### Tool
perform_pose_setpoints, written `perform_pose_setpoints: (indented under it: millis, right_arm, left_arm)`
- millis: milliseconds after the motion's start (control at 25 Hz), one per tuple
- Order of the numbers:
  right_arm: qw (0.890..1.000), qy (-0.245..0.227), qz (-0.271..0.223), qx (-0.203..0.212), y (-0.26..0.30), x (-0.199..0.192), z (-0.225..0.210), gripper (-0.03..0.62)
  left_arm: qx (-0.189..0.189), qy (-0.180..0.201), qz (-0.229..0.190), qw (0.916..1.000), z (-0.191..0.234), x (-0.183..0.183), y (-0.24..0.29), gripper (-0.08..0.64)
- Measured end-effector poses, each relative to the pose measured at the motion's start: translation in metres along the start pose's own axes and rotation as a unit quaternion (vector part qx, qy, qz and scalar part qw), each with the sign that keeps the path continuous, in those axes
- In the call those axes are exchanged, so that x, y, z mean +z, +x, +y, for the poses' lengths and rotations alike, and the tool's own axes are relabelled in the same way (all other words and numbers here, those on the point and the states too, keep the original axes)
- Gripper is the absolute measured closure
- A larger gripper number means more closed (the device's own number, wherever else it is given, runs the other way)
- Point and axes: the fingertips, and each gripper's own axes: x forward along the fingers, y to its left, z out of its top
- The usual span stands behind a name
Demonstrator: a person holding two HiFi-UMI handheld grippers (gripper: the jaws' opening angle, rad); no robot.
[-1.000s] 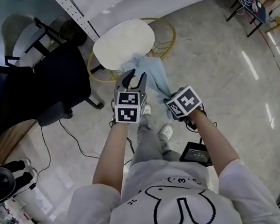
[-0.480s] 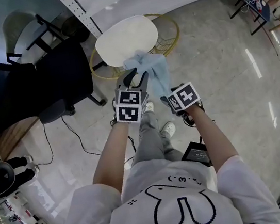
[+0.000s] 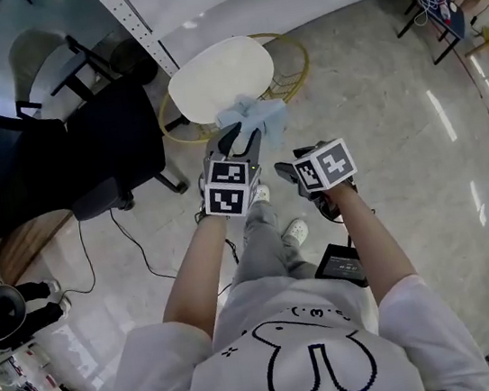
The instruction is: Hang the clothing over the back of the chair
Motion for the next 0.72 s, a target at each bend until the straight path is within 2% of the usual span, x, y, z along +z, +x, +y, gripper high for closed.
perform_pose_setpoints:
  millis: [80, 280, 320, 400, 600, 720]
  right_arm:
    - [1.0, -0.003, -0.016, -0.003, -0.011, 0.007, 0.004, 0.367]
    - [0.998, -0.005, -0.068, -0.01, -0.041, 0.028, 0.012, 0.444]
    - [0.997, -0.009, -0.078, -0.016, -0.047, 0.031, 0.013, 0.474]
    - [0.995, -0.019, -0.096, -0.027, -0.059, 0.035, 0.015, 0.594]
    - [0.991, -0.032, -0.132, -0.015, -0.084, 0.045, 0.029, 0.594]
    - [0.983, -0.061, -0.172, 0.006, -0.103, 0.061, 0.045, 0.595]
  left_arm:
    - [0.0, 0.005, -0.012, 0.9999, -0.006, 0.009, -0.006, 0.394]
    - [-0.007, 0.011, -0.034, 0.9993, -0.022, 0.026, -0.023, 0.394]
    - [-0.008, 0.013, -0.038, 0.9992, -0.024, 0.029, -0.026, 0.394]
    - [-0.009, 0.018, -0.046, 0.9987, -0.03, 0.035, -0.033, 0.394]
    - [-0.013, 0.025, -0.067, 0.9973, -0.045, 0.051, -0.046, 0.394]
    - [-0.014, 0.028, -0.082, 0.9961, -0.053, 0.063, -0.051, 0.394]
